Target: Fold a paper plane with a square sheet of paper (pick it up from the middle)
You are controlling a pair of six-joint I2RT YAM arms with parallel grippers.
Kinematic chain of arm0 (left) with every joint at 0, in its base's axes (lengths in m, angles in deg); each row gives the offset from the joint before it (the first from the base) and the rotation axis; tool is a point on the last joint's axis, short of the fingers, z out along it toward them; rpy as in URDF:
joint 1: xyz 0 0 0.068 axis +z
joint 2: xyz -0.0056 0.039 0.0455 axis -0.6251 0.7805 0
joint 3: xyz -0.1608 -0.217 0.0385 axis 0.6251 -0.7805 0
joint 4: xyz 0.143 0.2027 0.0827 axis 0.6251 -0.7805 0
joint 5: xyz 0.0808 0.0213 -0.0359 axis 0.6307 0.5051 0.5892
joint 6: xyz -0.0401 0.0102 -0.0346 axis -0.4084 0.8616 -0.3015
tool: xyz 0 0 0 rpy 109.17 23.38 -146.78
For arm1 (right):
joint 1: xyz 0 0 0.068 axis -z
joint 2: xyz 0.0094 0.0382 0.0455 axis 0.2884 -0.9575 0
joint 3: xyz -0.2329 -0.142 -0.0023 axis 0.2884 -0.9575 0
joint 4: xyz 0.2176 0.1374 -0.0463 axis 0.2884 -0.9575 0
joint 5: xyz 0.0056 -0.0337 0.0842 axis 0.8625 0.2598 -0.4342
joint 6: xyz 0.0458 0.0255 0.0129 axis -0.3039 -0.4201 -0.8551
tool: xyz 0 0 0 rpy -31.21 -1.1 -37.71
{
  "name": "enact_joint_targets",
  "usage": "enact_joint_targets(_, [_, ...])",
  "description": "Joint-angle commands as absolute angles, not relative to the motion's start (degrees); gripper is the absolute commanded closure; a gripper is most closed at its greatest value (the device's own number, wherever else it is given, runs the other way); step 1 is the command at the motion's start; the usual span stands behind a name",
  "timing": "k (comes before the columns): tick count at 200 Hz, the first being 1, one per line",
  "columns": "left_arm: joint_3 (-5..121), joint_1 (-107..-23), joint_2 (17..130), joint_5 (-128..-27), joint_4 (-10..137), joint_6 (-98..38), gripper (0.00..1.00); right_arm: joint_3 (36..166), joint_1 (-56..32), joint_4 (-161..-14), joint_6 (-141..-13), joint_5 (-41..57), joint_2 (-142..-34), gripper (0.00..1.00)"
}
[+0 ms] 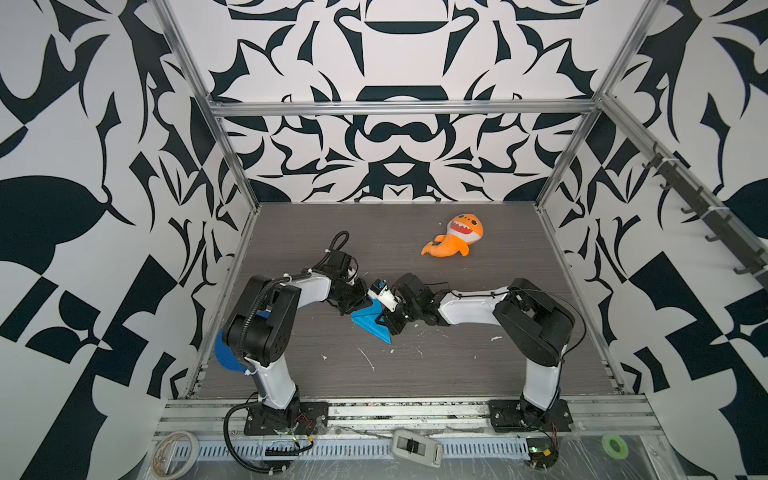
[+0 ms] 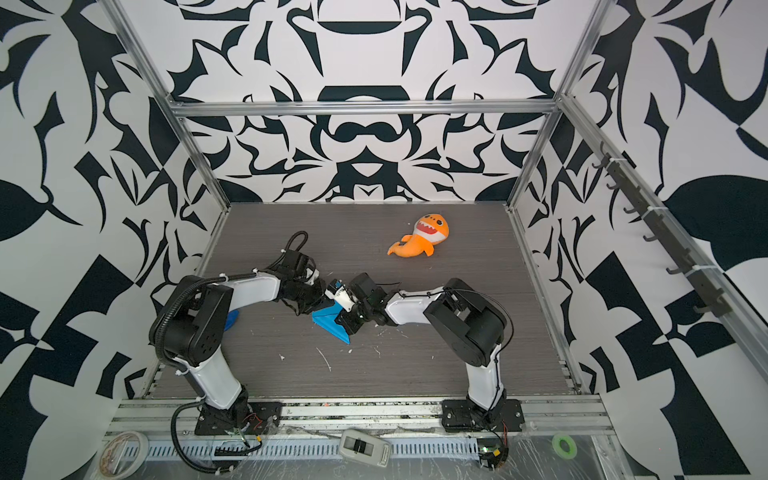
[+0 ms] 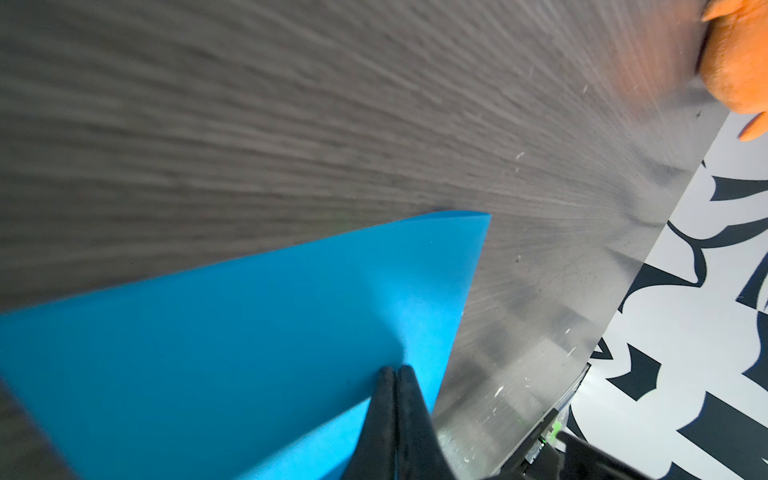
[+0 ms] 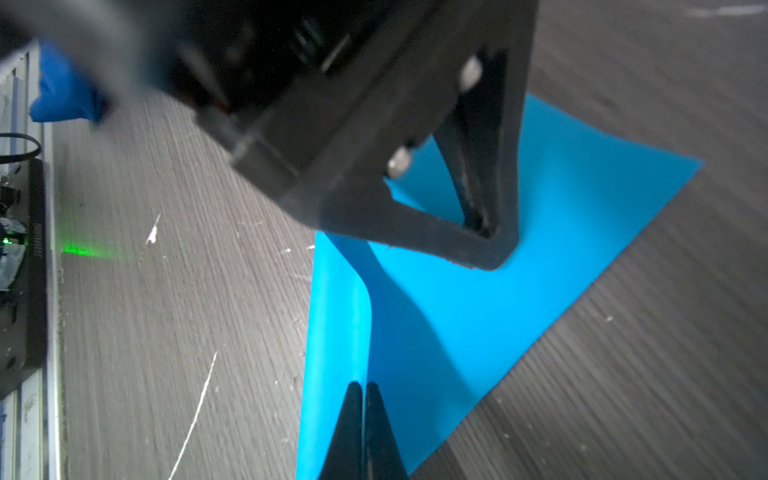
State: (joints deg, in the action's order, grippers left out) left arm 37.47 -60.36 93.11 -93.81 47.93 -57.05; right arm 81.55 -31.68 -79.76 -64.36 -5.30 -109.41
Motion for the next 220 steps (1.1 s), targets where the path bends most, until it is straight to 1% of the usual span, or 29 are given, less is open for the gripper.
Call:
enact_joint_targets(1, [36.85, -60.86, 96.11, -90.29, 43.67, -56.48, 0.94, 83.62, -31.75, -80.69, -65.20, -5.44, -109.19, 1.00])
enact_joint_targets(28, [36.77, -60.88, 96.29, -90.43, 43.91, -56.49, 0.94, 83.93, -31.75, -81.12, -64.92, -5.14, -109.47, 1.00])
enact_joint_targets(91, [36.12, -60.90, 96.21, -90.29, 44.68, -56.81, 0.94, 84.52, -31.72, -80.89, -65.05, -9.24, -110.28, 1.00])
enact_joint_targets(166, [35.27, -60.92, 96.01, -90.21, 45.66, -57.43, 0.94, 84.94, -31.67, -80.17, -65.68, -7.71, -110.81, 1.00])
enact_joint_targets(206, [34.84, -60.78, 95.94, -90.88, 46.45, -57.52, 0.98, 84.57, -31.57, -79.18, -65.03, -9.15, -110.46, 1.00])
enact_joint_targets(220, [34.62, -60.76, 95.60, -92.07, 47.17, -57.52, 0.98, 84.44, -31.49, -79.02, -65.19, -9.13, -110.38, 1.00])
